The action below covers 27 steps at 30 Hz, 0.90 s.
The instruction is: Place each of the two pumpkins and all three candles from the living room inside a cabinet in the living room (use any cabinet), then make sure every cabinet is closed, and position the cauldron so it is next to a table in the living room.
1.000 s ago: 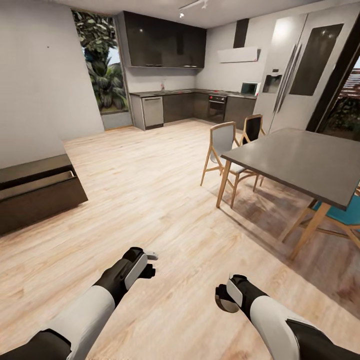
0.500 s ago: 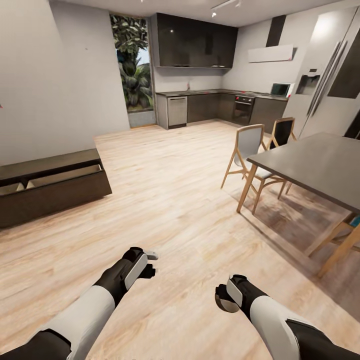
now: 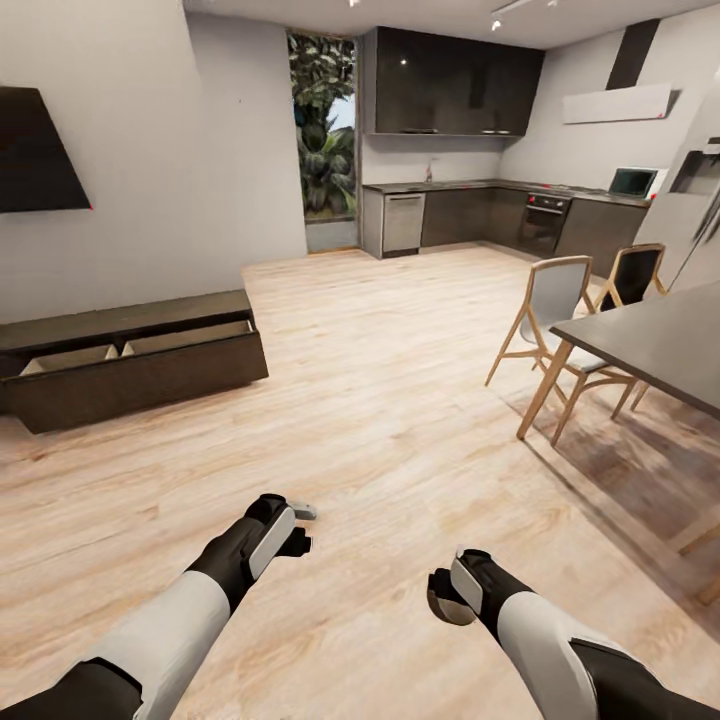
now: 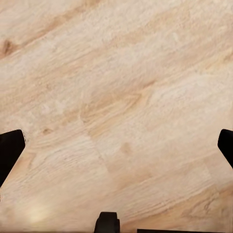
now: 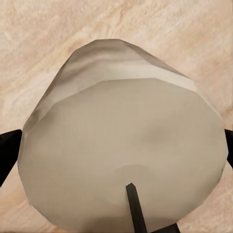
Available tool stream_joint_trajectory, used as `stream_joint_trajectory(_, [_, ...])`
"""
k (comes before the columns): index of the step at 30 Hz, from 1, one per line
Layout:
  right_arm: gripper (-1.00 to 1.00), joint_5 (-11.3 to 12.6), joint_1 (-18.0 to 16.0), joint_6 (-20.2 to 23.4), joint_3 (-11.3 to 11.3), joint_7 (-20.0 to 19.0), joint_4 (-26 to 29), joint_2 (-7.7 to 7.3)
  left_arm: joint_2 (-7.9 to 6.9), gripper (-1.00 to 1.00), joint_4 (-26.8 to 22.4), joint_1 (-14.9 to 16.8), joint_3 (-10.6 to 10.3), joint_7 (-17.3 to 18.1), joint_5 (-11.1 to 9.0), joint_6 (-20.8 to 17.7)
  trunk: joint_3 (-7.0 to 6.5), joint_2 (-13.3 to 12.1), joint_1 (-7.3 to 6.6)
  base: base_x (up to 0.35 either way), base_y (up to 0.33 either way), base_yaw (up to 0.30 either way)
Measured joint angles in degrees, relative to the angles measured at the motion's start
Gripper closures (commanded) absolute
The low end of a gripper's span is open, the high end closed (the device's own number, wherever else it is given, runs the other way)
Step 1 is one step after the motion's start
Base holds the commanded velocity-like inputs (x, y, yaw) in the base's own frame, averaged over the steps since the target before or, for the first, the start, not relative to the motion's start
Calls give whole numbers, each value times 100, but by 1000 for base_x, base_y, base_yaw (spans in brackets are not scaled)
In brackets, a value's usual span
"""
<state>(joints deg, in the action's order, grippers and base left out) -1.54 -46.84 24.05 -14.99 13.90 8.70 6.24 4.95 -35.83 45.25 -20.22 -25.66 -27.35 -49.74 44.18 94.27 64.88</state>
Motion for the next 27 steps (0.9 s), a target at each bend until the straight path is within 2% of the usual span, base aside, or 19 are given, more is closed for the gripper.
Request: stream_joint_trajectory(27, [100,-2,0,0,-3,0,-16,11,0,-100,0,-2,15,7,0,0,0,0,0,0,0,296])
